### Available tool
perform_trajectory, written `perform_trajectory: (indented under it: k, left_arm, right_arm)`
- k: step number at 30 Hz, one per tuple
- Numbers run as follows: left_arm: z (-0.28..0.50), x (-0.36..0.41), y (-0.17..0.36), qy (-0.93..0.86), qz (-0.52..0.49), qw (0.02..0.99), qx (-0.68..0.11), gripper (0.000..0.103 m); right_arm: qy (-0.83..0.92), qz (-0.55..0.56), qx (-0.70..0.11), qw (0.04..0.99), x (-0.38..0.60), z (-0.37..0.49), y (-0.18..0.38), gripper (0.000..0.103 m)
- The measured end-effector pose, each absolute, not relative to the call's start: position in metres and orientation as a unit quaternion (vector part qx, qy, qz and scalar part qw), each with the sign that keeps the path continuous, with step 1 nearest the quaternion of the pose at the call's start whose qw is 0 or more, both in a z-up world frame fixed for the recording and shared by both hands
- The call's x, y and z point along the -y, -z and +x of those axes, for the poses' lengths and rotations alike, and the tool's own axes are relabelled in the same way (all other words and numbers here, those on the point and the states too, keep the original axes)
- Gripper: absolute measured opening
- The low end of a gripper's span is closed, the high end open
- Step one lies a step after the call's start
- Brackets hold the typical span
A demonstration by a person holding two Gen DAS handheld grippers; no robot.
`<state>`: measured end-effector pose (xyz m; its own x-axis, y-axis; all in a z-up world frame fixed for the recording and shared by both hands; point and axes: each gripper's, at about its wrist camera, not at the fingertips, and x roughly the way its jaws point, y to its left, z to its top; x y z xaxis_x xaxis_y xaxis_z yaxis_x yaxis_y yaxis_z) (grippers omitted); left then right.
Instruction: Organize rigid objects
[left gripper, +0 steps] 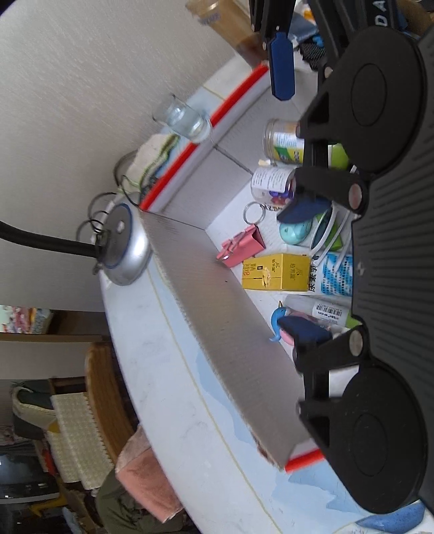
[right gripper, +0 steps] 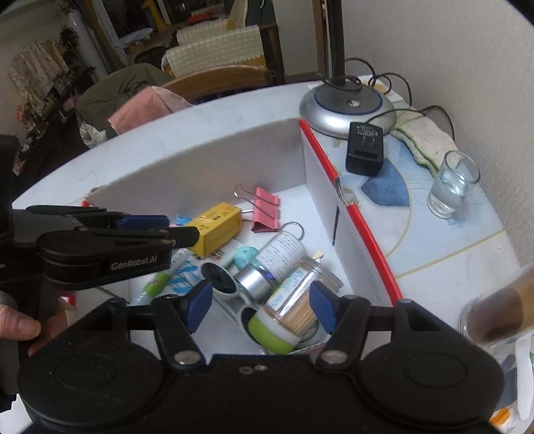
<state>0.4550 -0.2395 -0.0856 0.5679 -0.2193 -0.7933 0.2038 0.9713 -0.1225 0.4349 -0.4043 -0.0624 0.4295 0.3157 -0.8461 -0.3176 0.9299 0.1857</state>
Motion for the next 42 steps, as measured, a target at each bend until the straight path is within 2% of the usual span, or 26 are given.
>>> perform_trajectory:
  k: [9,13,16,22,25,28,30,32,36,38,42]
  left_arm:
    - [0.411,0.223,0.054,0.133,-0.016,0.898,-0.420,0.063]
    - [0.390,0.212,0.041,0.128,-0.013,0.907,-0.402,0.065]
    - [0.374,0.202,0.032,0.123,-0.013,0.913,-0.389,0.069]
    - [0.345,0.185,0.019,0.121,-0.015,0.920,-0.373,0.070]
    - [0.331,0.179,0.015,0.121,-0.015,0.923,-0.366,0.076]
    - [0.318,0.173,0.012,0.122,-0.015,0.925,-0.359,0.077]
    - [0.312,0.171,0.010,0.121,-0.014,0.926,-0.357,0.080]
    - [0.305,0.168,0.009,0.123,-0.018,0.928,-0.352,0.088]
    - [0.296,0.164,0.007,0.126,-0.028,0.928,-0.349,0.090]
    - [0.292,0.162,0.006,0.126,-0.033,0.930,-0.343,0.099]
    - [0.284,0.160,0.003,0.129,-0.041,0.933,-0.334,0.101]
  right_arm:
    - [-0.208,0.000,-0.460,0.863,0.394,0.403,0.038,0.070]
    - [-0.220,0.001,-0.437,0.872,0.390,0.384,0.027,0.076]
    - [-0.223,0.012,-0.429,0.875,0.388,0.372,0.020,0.084]
    - [-0.226,0.018,-0.396,0.890,0.383,0.346,0.004,0.093]
    - [-0.229,0.021,-0.377,0.897,0.381,0.333,-0.003,0.097]
    - [-0.229,0.024,-0.361,0.904,0.378,0.320,-0.008,0.102]
    - [-0.226,0.023,-0.353,0.908,0.377,0.314,-0.010,0.103]
    - [-0.221,0.023,-0.349,0.910,0.377,0.308,-0.012,0.103]
    - [-0.208,0.019,-0.342,0.916,0.376,0.296,-0.014,0.103]
    - [-0.204,0.019,-0.334,0.920,0.376,0.290,-0.016,0.103]
    - [-0.196,0.017,-0.316,0.928,0.379,0.277,-0.018,0.103]
